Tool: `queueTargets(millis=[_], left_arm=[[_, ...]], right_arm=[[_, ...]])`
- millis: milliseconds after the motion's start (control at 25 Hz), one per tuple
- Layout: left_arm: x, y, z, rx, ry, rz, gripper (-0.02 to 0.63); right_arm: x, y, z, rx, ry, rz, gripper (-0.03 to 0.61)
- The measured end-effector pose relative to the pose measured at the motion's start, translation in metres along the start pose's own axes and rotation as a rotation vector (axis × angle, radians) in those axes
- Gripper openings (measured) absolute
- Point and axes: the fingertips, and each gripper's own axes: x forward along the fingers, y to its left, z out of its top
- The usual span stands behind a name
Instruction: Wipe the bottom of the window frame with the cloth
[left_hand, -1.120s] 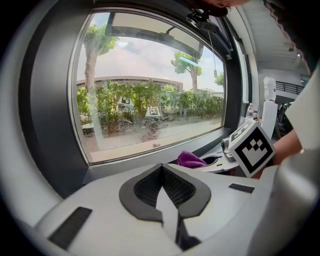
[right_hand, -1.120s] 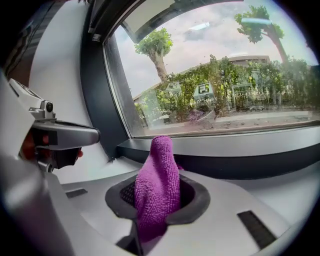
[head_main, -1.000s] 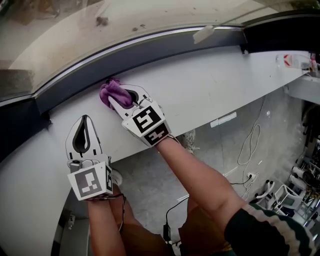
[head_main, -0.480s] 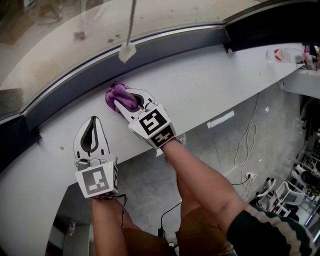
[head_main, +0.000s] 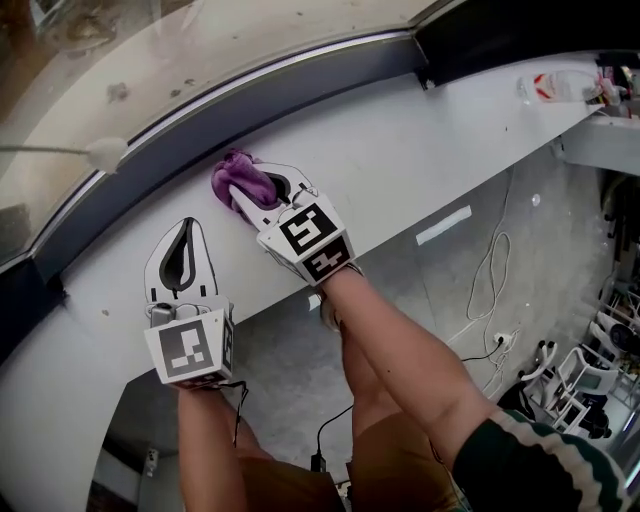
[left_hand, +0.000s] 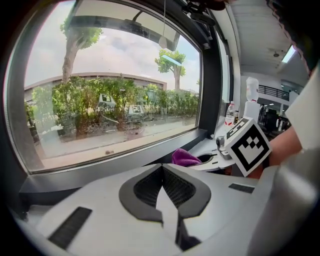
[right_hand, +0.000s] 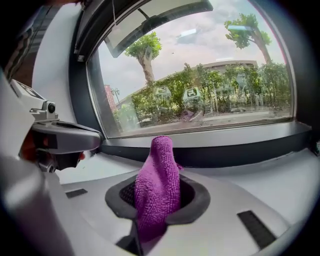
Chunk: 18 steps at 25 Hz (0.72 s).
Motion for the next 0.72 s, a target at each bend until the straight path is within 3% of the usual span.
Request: queueTargets(millis=[720], left_arm=[[0.062, -0.080, 0.014, 0.026, 0.030, -0.050, 0.008]], right_arm=[[-0.044, -0.095, -0.009, 0.017, -0.019, -0.052, 0.097]])
